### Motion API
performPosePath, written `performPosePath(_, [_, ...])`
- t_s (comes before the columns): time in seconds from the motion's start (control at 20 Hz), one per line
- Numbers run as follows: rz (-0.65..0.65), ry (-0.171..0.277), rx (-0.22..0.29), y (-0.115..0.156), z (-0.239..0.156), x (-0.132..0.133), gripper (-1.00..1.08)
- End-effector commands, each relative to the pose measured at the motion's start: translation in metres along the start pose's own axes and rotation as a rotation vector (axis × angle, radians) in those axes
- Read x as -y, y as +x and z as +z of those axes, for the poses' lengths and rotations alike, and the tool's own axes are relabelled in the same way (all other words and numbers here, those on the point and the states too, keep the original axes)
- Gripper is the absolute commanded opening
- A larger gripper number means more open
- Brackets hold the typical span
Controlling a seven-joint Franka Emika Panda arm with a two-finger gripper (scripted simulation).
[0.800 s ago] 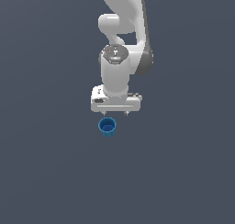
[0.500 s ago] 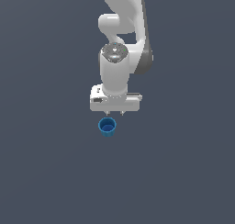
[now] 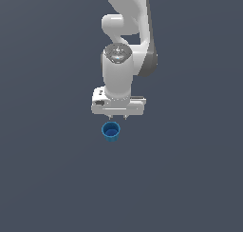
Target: Pick up the object and move it to a goal position.
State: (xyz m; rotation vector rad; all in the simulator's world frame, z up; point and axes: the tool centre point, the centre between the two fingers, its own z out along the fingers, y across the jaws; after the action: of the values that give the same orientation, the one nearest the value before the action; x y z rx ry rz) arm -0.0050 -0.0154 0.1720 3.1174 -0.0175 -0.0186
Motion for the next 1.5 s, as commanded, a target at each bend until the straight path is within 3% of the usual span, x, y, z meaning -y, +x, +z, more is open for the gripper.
performPosePath(0.0, [0.019, -0.002, -0.003, 0.000, 0.002, -0.001, 0.28])
performPosePath(0.5, [0.187, -0.016, -0.029, -0.004, 0.016, -0.008, 0.28])
performPosePath(1.45, [0.689, -0.037, -0.128, -0.018, 0.052, -0.033, 0.28])
